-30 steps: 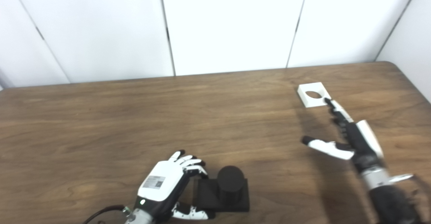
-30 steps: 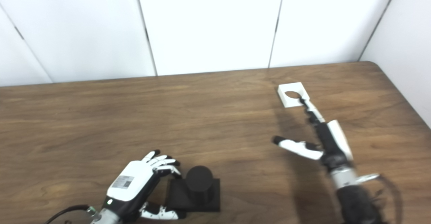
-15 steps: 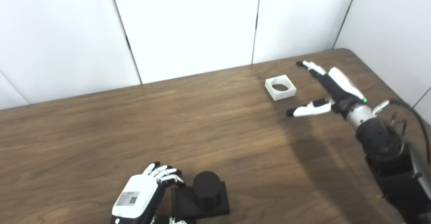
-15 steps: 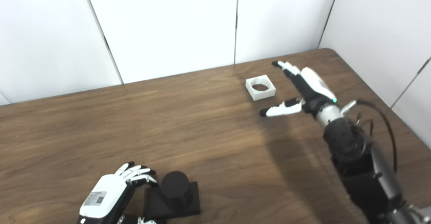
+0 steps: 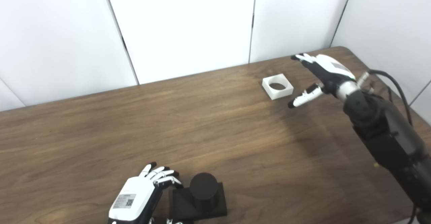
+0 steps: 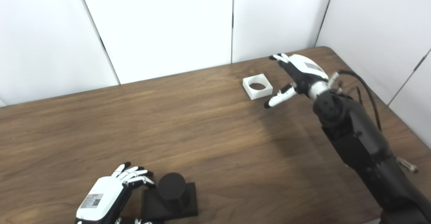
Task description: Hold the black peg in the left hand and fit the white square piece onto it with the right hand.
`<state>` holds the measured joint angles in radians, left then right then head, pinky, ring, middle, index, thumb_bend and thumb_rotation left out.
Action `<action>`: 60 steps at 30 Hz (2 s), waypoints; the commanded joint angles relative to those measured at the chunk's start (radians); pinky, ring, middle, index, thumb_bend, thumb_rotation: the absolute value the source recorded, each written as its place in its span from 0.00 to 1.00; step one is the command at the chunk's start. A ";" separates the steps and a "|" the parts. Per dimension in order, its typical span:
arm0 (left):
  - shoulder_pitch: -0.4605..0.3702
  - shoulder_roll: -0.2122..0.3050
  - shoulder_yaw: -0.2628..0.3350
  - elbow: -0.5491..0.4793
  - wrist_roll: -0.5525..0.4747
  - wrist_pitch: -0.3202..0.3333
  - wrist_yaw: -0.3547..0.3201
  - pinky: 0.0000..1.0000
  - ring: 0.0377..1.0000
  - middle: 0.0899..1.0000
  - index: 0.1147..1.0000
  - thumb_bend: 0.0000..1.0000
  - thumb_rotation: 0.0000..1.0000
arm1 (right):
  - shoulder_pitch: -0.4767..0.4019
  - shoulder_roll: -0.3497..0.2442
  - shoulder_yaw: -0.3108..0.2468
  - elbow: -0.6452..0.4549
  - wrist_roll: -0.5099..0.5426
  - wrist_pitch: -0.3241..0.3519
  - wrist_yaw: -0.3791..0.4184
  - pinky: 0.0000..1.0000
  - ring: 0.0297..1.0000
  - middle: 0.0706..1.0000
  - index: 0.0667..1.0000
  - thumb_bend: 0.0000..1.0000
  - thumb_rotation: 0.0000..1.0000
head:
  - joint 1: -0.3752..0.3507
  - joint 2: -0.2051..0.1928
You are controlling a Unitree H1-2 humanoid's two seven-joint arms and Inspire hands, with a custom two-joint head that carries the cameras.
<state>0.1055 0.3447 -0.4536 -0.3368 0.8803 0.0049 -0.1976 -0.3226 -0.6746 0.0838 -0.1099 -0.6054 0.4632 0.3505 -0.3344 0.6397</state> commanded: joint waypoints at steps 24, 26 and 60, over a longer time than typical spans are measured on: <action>0.060 0.039 -0.004 0.034 0.038 -0.004 -0.054 0.97 0.87 0.80 0.42 0.51 0.05 | -0.288 0.006 0.222 0.310 -0.163 -0.058 0.030 0.96 1.00 0.98 0.93 0.89 0.21 | 0.023 0.002; 0.062 0.039 -0.003 0.030 0.039 -0.003 -0.054 0.97 0.87 0.79 0.42 0.51 0.05 | -0.299 0.013 0.230 0.328 -0.171 -0.051 0.033 0.97 1.00 0.98 0.94 0.88 0.21 | 0.028 0.004; 0.067 0.030 -0.021 -0.022 0.053 0.033 -0.093 0.93 0.86 0.79 0.42 0.51 0.05 | -0.353 0.039 0.299 0.490 -0.210 -0.092 0.013 0.88 0.92 0.87 0.65 0.75 0.14 | 0.048 0.019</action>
<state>0.1321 0.3438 -0.4559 -0.3773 0.8925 0.0306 -0.2150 -0.6551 -0.6154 0.3933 0.3887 -0.8087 0.3848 0.3875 -0.2869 0.6581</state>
